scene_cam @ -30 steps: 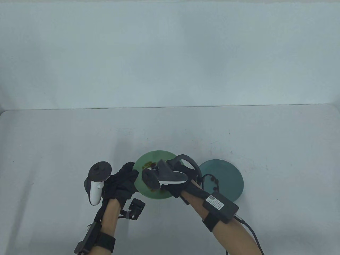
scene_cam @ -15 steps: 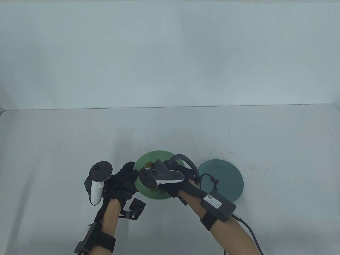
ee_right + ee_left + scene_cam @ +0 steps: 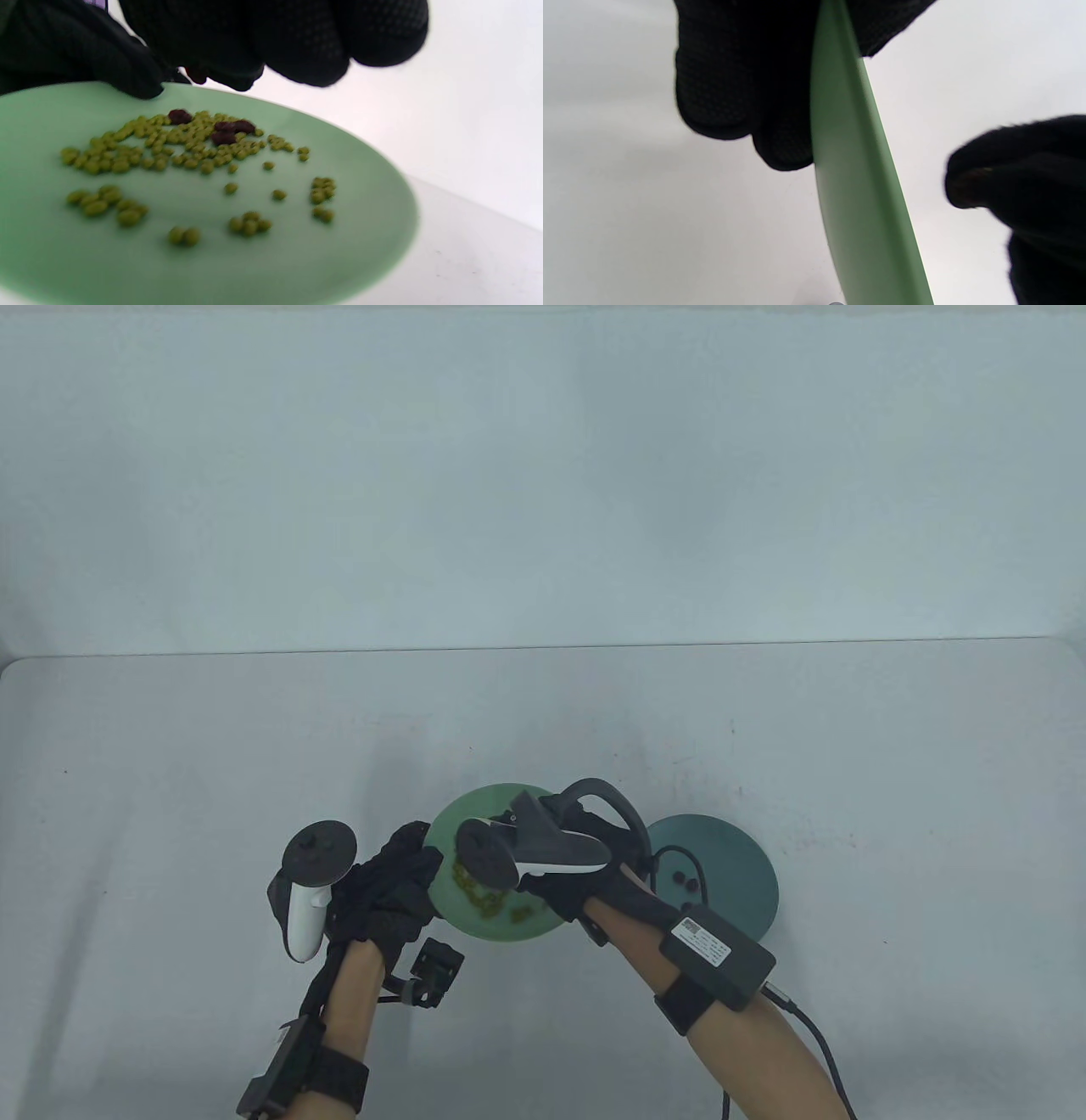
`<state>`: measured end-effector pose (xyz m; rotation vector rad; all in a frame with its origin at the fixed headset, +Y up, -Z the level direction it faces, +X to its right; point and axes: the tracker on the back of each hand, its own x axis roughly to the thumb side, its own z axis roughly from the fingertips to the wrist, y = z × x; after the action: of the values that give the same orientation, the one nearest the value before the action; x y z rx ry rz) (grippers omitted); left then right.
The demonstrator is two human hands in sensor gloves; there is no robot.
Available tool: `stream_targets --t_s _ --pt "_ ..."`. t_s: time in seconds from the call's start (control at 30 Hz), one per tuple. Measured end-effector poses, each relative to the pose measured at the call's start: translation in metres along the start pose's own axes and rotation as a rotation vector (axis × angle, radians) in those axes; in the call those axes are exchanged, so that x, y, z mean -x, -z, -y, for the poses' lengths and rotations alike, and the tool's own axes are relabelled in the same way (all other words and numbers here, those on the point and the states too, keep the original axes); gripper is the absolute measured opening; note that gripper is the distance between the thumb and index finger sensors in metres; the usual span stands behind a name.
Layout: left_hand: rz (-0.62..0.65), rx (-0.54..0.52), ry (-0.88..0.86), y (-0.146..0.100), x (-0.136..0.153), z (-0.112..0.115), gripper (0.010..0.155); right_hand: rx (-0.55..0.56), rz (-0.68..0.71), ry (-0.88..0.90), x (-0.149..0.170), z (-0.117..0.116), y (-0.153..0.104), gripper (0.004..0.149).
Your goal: Pick cranberries with hand pinch into plate
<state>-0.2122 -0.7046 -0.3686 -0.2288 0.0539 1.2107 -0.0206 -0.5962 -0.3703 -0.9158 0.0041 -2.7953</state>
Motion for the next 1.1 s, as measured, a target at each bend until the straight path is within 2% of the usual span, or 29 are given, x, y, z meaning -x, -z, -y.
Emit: stream_targets --t_s 0.27,0.43,0.63,0.8,1.1 --pt "-0.006 -0.003 0.016 0.000 0.000 0.000 0.057 0.022 -0.116 -0.001 0.047 0.012 -0.024 0.047" --pt "-0.008 -0.007 0.011 -0.001 0.000 -0.001 0.057 0.001 -0.203 0.016 0.081 0.003 -0.040 0.047" --pt "-0.008 -0.006 0.013 -0.001 0.000 0.000 0.057 -0.065 -0.307 0.056 0.117 -0.032 -0.062 0.047" --pt "-0.008 -0.006 0.013 -0.001 0.000 -0.001 0.057 -0.148 -0.393 0.112 0.140 -0.073 -0.076 0.047" --pt "-0.008 -0.008 0.011 -0.001 0.001 -0.001 0.057 -0.275 -0.472 0.139 0.154 -0.129 -0.087 0.046"
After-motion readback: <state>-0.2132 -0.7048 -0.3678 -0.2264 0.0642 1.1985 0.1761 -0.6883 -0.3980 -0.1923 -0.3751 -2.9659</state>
